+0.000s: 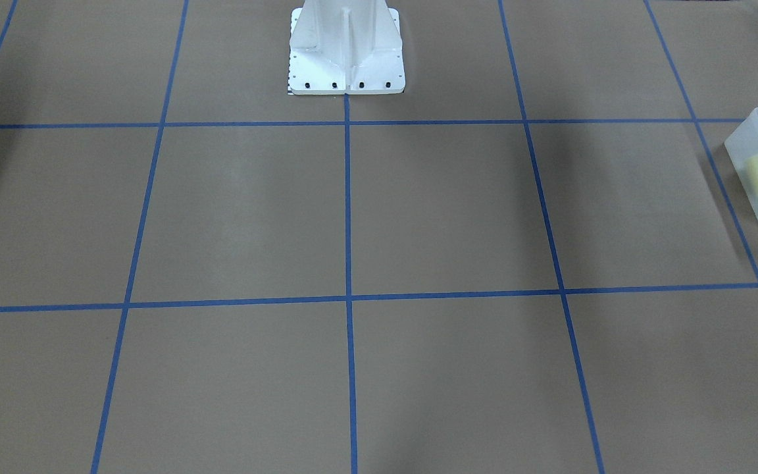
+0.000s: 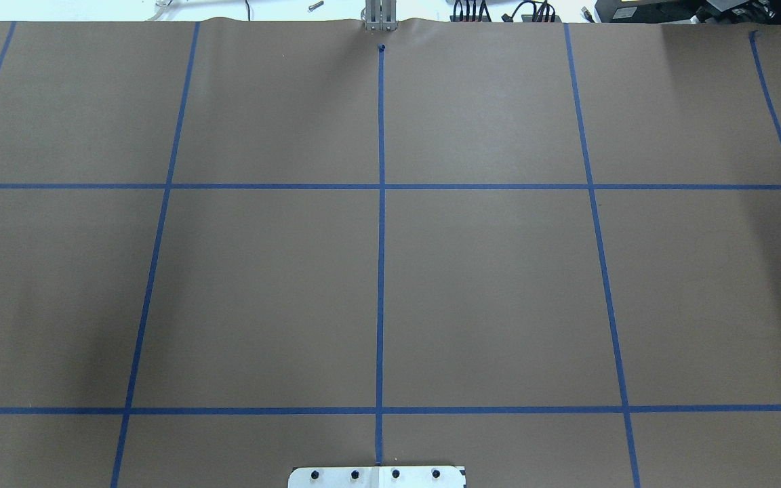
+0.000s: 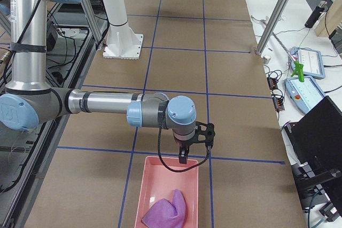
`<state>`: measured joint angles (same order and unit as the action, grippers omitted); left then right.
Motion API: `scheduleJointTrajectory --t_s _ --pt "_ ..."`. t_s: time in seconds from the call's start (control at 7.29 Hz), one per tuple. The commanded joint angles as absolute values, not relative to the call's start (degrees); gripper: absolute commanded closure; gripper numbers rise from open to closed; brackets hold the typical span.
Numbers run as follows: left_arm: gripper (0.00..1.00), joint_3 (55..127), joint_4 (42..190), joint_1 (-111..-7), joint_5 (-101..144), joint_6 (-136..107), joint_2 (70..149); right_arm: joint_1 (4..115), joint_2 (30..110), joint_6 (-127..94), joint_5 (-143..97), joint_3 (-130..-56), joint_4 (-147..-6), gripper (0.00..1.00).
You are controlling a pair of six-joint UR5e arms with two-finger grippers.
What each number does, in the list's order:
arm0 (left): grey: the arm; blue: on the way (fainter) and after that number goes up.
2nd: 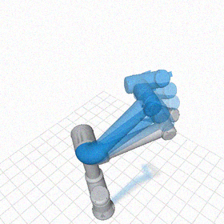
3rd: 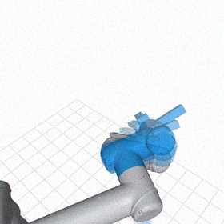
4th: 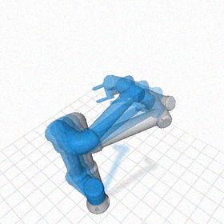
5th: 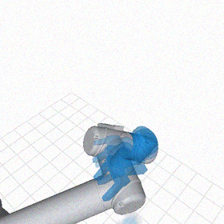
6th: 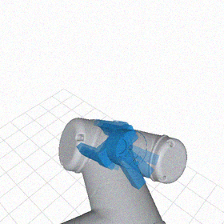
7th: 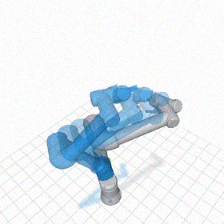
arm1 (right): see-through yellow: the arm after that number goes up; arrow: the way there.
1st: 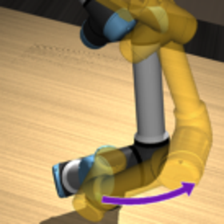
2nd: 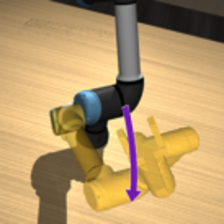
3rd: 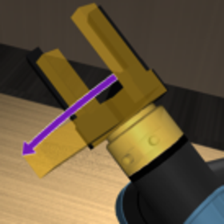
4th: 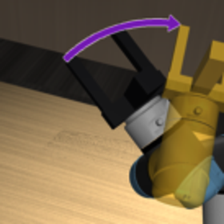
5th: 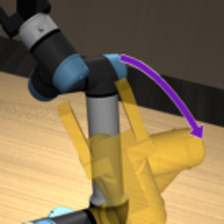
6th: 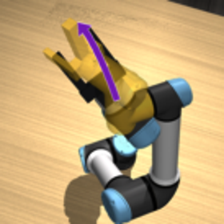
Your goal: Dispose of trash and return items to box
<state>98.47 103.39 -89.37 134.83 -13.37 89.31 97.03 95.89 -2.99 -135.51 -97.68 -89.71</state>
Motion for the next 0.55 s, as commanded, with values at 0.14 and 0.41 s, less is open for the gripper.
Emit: scheduleJointTrajectory --t_s 0.14,0.41 --pt "0.01 98.44 99.93 -89.12 134.48 -13.01 87.89 95.46 95.19 -3.08 -133.96 -97.03 -90.09 0.00" --pt "0.01 97.91 99.93 -89.21 134.47 -13.01 86.84 95.01 95.27 -3.08 -133.86 -97.03 -90.26 0.00"
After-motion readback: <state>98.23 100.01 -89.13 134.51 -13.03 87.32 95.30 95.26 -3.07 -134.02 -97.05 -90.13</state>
